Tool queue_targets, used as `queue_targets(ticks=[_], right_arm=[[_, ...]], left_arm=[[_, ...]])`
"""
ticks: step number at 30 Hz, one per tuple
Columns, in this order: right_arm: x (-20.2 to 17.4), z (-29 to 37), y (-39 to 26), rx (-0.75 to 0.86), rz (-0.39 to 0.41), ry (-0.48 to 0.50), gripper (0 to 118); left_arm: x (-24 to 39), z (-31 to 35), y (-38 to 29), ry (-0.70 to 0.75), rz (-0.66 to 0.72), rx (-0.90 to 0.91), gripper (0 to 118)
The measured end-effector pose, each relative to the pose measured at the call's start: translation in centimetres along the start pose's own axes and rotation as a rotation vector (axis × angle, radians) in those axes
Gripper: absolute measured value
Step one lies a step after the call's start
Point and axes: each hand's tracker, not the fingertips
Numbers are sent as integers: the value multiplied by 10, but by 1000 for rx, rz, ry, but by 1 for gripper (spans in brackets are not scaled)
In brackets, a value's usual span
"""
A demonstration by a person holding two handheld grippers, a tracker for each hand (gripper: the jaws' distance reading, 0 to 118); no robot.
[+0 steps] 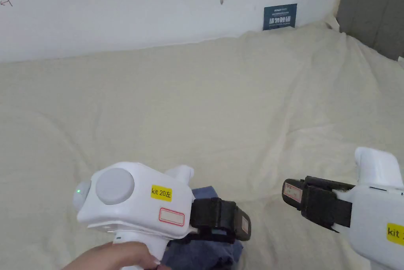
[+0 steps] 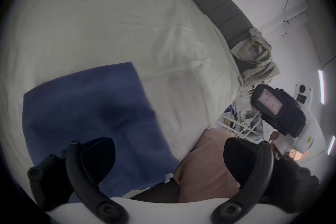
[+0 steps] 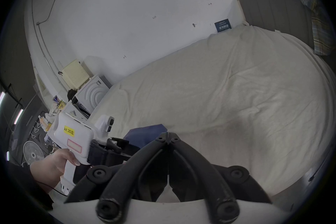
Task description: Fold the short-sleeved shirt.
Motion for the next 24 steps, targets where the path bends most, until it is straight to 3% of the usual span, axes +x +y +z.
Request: queue_targets(ticks=[4,8,9,10,11,12,18,24], right_arm=[[7,0,2,6,-16,0,0],[11,-3,1,1,-26,-4,0],[12,-4,0,-2,-33,0,0],[13,-5,-1,-4,-40,4,0],[13,-5,-3,-7,-45,7,0],[12,-5,-4,-8,-46,8,0],[9,-3,-6,-25,-31,-1,0],[11,-1,-2,-21,-31,-10,0]], left_arm=[[-16,49,2,106,-20,136,117],[-38,69,-5,186,22,164,114],[-43,67,-8,180,28,164,101],[-43,60,-10,174,43,170,70],[-45,50,-10,165,56,157,19],[-46,39,-11,163,64,142,3],[-29,-40,-30,144,9,-6,3],[-9,-54,-48,85,12,6,3]])
